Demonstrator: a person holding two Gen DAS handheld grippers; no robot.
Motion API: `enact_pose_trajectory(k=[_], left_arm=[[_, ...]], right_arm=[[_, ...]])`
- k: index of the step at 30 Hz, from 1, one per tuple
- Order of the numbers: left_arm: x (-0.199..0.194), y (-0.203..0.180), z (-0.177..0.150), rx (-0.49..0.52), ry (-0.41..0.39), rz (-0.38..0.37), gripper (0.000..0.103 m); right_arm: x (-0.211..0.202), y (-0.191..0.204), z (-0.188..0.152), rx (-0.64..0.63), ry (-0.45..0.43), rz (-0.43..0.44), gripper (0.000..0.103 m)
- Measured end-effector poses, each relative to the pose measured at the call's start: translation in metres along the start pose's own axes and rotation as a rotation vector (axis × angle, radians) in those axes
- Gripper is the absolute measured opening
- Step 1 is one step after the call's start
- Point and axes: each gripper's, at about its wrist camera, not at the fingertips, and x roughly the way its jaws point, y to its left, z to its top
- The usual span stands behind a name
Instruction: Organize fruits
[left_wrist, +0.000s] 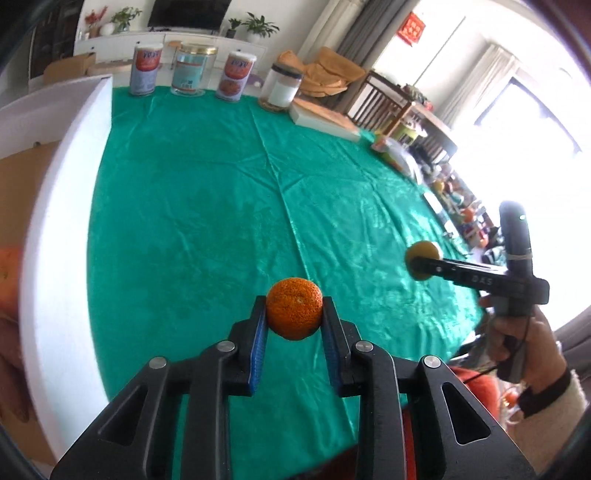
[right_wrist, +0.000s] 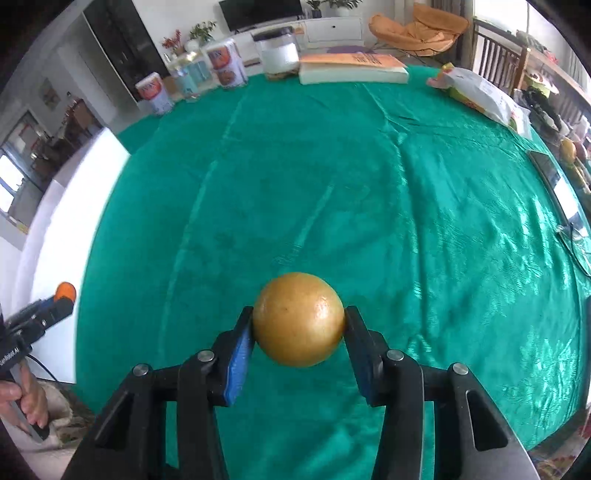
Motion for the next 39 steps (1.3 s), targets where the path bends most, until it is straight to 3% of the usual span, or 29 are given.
enact_pose_trajectory(k=[2,4,6,9,10,12,16,20,23,24,25,29,31,33,36,39], left_arm=[[-0.050,0.013,0.006,-0.050,-0.049,-0.038,0.027],[-0.099,0.035,0.013,-0.096,-0.120,-0.018,0.027],[-0.144,0.065,0.015,-0.144,-0.185,0.048,0.027],[-0.184,0.119,0.011,-0.212,-0.226,0.226,0.027],[-0.188,0.139,0.008,-0.241,-0.210,0.289,0.028],[-0.180,0.180,0.004,-0.304,-0.152,0.344,0.028],[-0.138,0.233,-0.006,-0.357,0.024,0.426,0.029],[-0.111,0.246,-0.017,-0.378,0.130,0.454,0.031],[-0.111,0.244,-0.018,-0.351,0.116,0.496,0.058],[-0.114,0.244,-0.017,-0.344,0.097,0.509,0.069],[-0.118,0.240,-0.017,-0.329,0.075,0.526,0.073],[-0.142,0.219,-0.015,-0.253,-0.019,0.621,0.082],[-0.156,0.200,-0.014,-0.207,-0.088,0.669,0.083],[-0.168,0.177,-0.016,-0.152,-0.157,0.728,0.091],[-0.181,0.141,-0.023,-0.091,-0.255,0.844,0.094],[-0.183,0.117,-0.033,-0.082,-0.242,0.924,0.094]], right_arm=[[-0.013,0.044,0.011,-0.045,-0.032,0.119,0.047],[-0.022,0.098,0.021,-0.104,-0.044,0.246,0.047],[-0.025,0.158,0.025,-0.181,-0.037,0.368,0.047],[-0.017,0.249,0.016,-0.312,0.019,0.503,0.047],[-0.010,0.276,0.011,-0.356,0.052,0.534,0.047],[0.007,0.326,-0.007,-0.452,0.123,0.549,0.047],[0.051,0.389,-0.049,-0.633,0.265,0.447,0.048],[0.085,0.403,-0.074,-0.694,0.369,0.345,0.048],[0.089,0.399,-0.076,-0.677,0.375,0.361,0.057],[0.086,0.395,-0.073,-0.658,0.368,0.386,0.069],[0.082,0.391,-0.069,-0.641,0.356,0.401,0.075],[0.053,0.364,-0.051,-0.588,0.268,0.390,0.080],[0.032,0.353,-0.044,-0.571,0.179,0.355,0.096],[0.009,0.339,-0.041,-0.553,0.079,0.319,0.103],[-0.012,0.332,-0.039,-0.506,0.003,0.227,0.103],[-0.029,0.325,-0.051,-0.460,-0.027,0.166,0.103]])
